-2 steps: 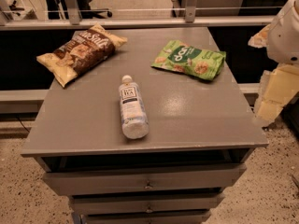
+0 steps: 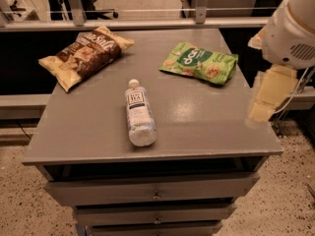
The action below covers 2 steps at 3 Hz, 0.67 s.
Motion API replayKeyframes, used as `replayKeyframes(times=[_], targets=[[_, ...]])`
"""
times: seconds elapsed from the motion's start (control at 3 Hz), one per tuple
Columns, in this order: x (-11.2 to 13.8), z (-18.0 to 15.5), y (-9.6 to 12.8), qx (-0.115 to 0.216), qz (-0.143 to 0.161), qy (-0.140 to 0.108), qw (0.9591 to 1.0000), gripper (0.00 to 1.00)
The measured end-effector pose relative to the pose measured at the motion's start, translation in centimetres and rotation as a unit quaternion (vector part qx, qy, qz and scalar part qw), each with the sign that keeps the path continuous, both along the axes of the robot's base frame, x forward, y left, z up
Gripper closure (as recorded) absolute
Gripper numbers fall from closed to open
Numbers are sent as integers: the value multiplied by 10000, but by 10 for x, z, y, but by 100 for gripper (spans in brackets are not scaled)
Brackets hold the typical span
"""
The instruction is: Place blue plastic bottle upright
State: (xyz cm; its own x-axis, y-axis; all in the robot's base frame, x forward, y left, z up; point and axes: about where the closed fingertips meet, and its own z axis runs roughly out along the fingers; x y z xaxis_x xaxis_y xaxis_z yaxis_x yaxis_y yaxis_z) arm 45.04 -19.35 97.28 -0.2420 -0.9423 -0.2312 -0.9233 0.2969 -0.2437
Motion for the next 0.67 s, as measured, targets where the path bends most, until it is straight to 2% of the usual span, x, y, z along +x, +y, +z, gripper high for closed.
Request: replayKeyframes(times=[0.33,0.67], targets=[[25,-13,45,240,-273,147,9992,0],[41,-28,89,574,-680,404,9952,0]])
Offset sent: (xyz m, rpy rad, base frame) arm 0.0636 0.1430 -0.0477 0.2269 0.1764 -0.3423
